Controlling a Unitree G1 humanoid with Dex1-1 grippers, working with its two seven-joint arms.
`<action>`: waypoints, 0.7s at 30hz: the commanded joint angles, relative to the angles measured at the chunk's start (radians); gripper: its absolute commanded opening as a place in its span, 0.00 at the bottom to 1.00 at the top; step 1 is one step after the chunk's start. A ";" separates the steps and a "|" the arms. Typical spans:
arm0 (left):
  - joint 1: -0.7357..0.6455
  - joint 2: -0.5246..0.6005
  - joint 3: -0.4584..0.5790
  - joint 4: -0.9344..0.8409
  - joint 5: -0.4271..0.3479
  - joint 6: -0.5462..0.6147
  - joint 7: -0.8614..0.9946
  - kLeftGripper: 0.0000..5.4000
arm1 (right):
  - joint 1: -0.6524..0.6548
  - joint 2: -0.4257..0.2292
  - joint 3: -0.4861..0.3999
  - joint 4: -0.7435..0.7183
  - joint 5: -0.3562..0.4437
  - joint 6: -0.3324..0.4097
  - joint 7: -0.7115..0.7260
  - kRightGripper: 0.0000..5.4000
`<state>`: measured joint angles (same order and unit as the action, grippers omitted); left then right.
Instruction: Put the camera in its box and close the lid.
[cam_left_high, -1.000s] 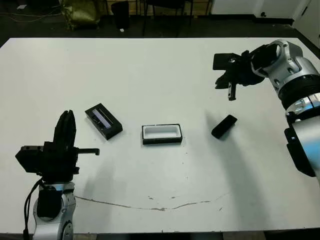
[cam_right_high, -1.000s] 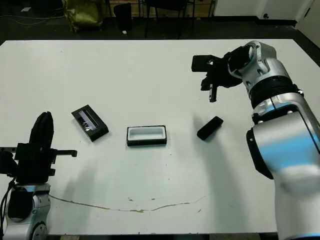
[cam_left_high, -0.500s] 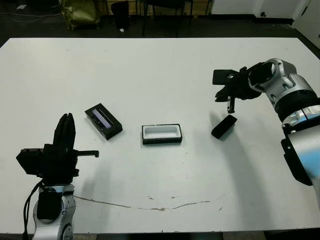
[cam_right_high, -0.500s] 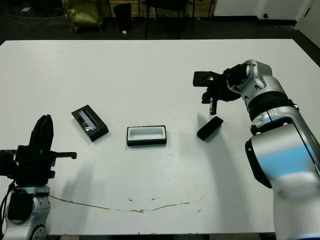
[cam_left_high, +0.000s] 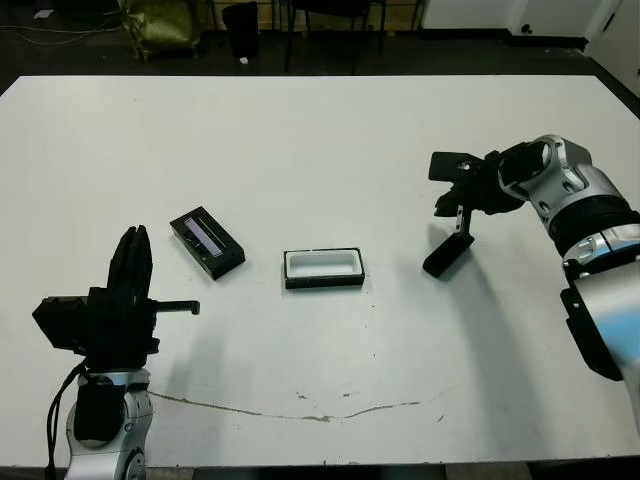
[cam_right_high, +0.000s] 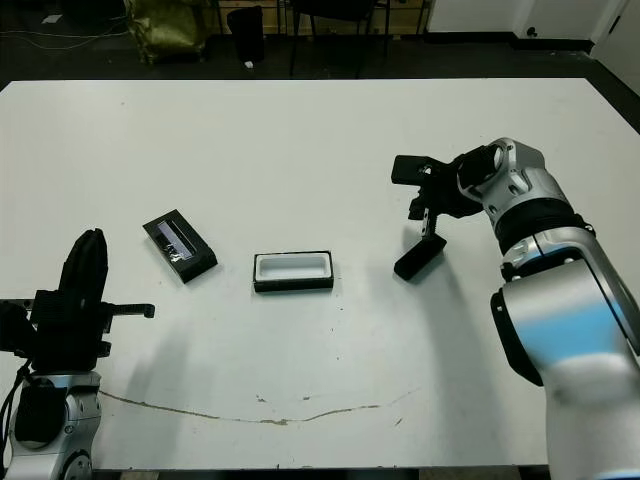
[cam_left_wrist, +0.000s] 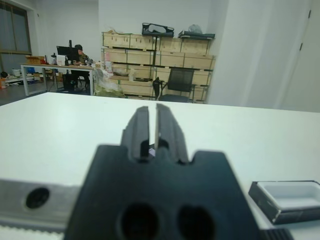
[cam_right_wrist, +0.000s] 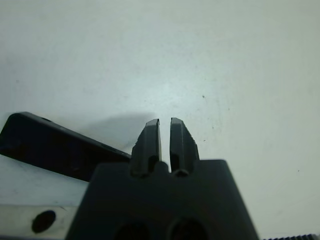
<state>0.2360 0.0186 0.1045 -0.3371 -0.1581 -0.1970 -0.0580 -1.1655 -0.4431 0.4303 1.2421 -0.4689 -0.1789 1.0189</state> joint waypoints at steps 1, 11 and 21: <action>0.015 -0.005 0.000 0.005 0.009 0.020 0.010 0.00 | 0.029 -0.018 0.005 0.000 -0.008 -0.018 -0.003 0.00; 0.019 -0.002 0.002 -0.001 0.015 0.020 0.013 0.00 | 0.045 -0.023 -0.028 0.009 0.027 0.050 0.055 0.00; 0.025 -0.006 0.001 -0.014 0.004 0.035 0.012 0.00 | 0.070 -0.035 -0.018 0.001 0.015 0.030 0.038 0.00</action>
<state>0.2472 0.0142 0.1022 -0.3568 -0.1511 -0.1761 -0.0447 -1.1240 -0.4667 0.4090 1.2423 -0.4481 -0.1443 1.0618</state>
